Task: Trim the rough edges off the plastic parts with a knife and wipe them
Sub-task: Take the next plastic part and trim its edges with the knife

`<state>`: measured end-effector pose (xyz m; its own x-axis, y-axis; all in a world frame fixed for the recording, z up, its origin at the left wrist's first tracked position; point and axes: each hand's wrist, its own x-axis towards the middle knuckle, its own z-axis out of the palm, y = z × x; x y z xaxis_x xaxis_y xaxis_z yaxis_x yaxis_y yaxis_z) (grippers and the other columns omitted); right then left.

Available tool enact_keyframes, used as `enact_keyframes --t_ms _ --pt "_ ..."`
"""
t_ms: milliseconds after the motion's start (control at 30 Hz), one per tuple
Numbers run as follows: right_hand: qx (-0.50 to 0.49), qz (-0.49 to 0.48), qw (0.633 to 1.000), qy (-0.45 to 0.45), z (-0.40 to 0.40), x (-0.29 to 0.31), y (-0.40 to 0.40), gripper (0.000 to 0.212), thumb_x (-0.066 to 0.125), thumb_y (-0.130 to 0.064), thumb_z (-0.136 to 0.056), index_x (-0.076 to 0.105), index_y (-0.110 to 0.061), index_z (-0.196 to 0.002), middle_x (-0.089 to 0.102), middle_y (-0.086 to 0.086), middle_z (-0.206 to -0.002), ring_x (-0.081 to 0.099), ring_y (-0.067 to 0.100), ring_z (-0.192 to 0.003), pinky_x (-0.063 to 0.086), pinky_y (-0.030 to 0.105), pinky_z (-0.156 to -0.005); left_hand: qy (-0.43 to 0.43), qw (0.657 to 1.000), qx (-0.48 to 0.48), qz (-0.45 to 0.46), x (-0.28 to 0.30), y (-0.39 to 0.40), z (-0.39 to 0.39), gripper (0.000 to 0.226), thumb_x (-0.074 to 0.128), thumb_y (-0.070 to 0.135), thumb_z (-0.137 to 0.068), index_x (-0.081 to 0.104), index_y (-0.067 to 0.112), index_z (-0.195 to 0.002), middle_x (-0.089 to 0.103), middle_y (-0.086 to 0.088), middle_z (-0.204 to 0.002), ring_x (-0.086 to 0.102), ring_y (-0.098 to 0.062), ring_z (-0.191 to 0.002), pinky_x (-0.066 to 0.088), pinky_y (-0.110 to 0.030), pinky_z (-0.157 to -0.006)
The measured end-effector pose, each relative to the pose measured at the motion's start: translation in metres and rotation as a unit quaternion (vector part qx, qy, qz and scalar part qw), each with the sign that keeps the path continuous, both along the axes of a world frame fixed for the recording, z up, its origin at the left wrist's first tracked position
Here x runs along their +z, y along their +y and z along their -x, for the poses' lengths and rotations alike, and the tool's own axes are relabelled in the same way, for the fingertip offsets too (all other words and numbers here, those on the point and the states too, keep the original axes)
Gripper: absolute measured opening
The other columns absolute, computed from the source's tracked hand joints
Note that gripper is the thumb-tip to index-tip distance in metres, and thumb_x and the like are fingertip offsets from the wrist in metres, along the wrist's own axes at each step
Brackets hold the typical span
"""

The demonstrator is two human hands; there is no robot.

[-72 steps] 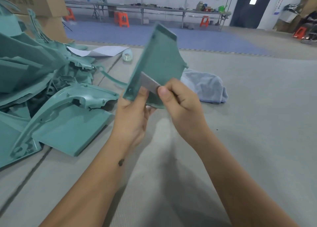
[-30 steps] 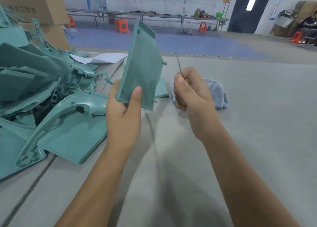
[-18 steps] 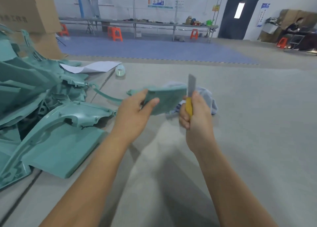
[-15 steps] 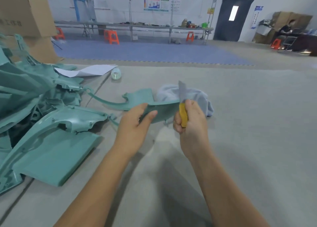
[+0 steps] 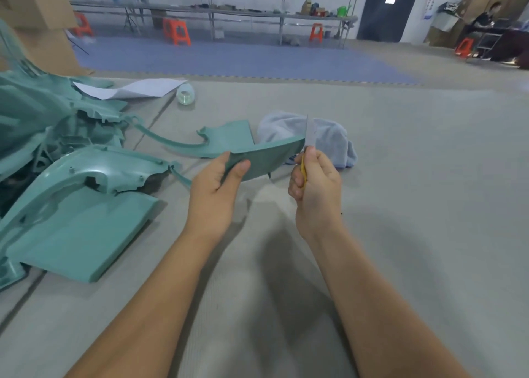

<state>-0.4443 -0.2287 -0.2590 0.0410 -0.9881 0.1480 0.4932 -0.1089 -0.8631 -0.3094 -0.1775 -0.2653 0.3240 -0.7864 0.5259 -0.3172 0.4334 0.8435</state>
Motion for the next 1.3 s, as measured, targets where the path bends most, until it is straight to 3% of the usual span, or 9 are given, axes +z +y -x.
enact_keyframes --t_ms 167,433,600,700,967,1100,1300 --pt "0.049 0.022 0.998 -0.012 -0.004 0.000 0.006 0.034 0.045 -0.019 -0.104 0.050 -0.017 -0.070 0.042 -0.008 -0.061 0.027 0.006 -0.048 0.019 0.020 -0.043 0.033 0.999 -0.011 -0.009 -0.001 0.001 -0.002 0.020 0.052 0.015 -0.098 0.066 0.015 -0.113 0.070 0.002 -0.110 0.063 -0.016 -0.108 0.047 -0.040 -0.099" --pt "0.104 0.123 0.984 0.075 -0.030 -0.002 0.028 0.032 0.049 -0.018 -0.098 0.046 -0.013 -0.067 0.032 -0.005 -0.050 0.027 0.006 -0.044 0.024 0.015 -0.042 0.026 0.999 -0.020 -0.015 -0.002 -0.001 -0.006 0.020 0.052 0.014 -0.098 0.067 0.008 -0.109 0.071 -0.004 -0.102 0.064 -0.024 -0.101 0.047 -0.050 -0.095" --pt "0.060 0.091 0.993 -0.034 -0.016 0.000 0.016 0.035 0.050 -0.021 -0.096 0.054 -0.023 -0.062 0.039 -0.007 -0.055 0.029 0.005 -0.045 0.024 0.016 -0.043 0.011 1.000 -0.002 -0.012 -0.001 0.001 -0.006 0.025 0.048 0.016 -0.100 0.062 0.014 -0.121 0.068 0.008 -0.113 0.061 -0.006 -0.109 0.046 -0.023 -0.097" --pt "0.017 0.071 0.997 -0.036 -0.005 -0.003 0.006 0.038 0.045 -0.019 -0.102 0.047 -0.023 -0.065 0.032 -0.006 -0.058 0.024 0.008 -0.050 0.019 0.021 -0.045 0.015 1.000 0.017 -0.005 0.001 0.001 -0.010 0.027 0.047 0.017 -0.101 0.060 0.014 -0.125 0.066 0.012 -0.116 0.059 -0.001 -0.111 0.043 -0.016 -0.095" --pt "0.013 0.064 0.998 -0.013 -0.012 -0.006 0.000 0.034 0.043 -0.021 -0.104 0.047 -0.022 -0.070 0.039 -0.007 -0.065 0.030 0.006 -0.050 0.026 0.017 -0.043 0.060 0.998 -0.007 -0.006 0.004 0.003 -0.012 0.023 0.047 0.016 -0.101 0.063 0.020 -0.117 0.069 0.006 -0.115 0.063 -0.010 -0.111 0.048 -0.030 -0.097" --pt "0.023 0.064 0.998 -0.015 -0.017 -0.007 0.003 0.040 0.043 -0.023 -0.103 0.051 -0.029 -0.064 0.039 -0.009 -0.062 0.030 0.006 -0.050 0.027 0.017 -0.043 0.071 0.997 -0.010 0.008 0.007 0.004 -0.012 0.022 0.048 0.015 -0.101 0.064 0.029 -0.109 0.071 0.013 -0.108 0.065 -0.009 -0.107 0.050 -0.027 -0.093" --pt "0.036 0.074 0.997 0.014 -0.016 -0.006 0.004 0.033 0.042 -0.023 -0.104 0.047 -0.020 -0.071 0.038 -0.011 -0.056 0.029 0.006 -0.048 0.026 0.017 -0.044 0.075 0.997 -0.014 0.007 0.006 0.003 -0.012 0.022 0.048 0.015 -0.100 0.065 0.027 -0.107 0.072 0.013 -0.104 0.066 -0.010 -0.104 0.052 -0.027 -0.091"
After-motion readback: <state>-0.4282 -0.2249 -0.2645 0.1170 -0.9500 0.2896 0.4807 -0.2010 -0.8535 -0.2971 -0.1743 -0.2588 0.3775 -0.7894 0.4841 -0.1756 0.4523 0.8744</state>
